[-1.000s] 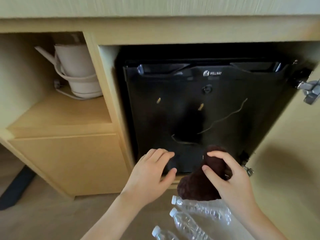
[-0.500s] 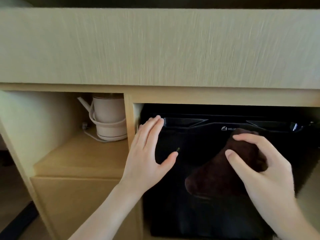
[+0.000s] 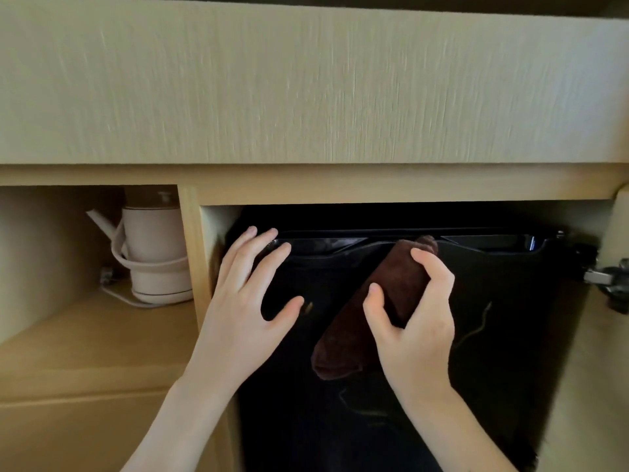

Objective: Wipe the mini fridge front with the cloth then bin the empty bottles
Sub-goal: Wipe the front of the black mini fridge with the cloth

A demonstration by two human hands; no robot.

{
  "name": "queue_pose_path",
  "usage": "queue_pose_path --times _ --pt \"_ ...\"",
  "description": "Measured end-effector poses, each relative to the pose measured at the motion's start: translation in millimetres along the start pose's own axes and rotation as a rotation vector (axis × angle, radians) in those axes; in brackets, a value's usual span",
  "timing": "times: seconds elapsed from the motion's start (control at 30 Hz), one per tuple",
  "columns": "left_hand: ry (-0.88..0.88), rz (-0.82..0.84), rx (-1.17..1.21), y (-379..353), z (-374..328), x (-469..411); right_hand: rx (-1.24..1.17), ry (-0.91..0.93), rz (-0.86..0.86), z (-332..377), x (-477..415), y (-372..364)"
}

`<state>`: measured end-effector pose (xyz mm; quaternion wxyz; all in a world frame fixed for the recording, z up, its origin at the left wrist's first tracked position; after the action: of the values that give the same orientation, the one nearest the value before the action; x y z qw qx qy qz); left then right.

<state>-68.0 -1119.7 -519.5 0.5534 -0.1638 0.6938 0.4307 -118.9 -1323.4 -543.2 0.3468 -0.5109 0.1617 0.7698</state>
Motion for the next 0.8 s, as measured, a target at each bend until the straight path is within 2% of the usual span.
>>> queue_pose_path --times 0.13,0.3,0.43,0.63,0.7,0.8 --pt "-0.030 -0.001 0.003 2 3 0 0.234 0.096 -0.081 -8 0 2" --pt "-0.028 -0.007 0.016 1 3 -1 0.255 0.292 -0.069 -9 0 0" --pt "-0.024 0.026 0.017 4 4 -1 0.252 0.246 -0.046 -2 12 -12" --pt "-0.060 0.181 -0.011 13 5 -1 0.247 0.177 0.015 5 23 -32" --pt "-0.069 0.207 -0.021 15 6 -1 0.210 0.231 0.075 6 24 -39" --pt "-0.070 0.216 -0.023 15 7 -1 0.155 0.400 0.294 1 39 -46"
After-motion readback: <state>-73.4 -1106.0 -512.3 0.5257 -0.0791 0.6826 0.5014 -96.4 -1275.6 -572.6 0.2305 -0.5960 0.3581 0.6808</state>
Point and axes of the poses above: each hand's wrist, its own x-axis away from the middle knuckle, its own y-axis out of the back of the hand, z = x × y, the point moved 2 cm from there along -x, towards the middle knuckle, and after that the axes turned 10 degrees about -x, right-handed, at the moved point
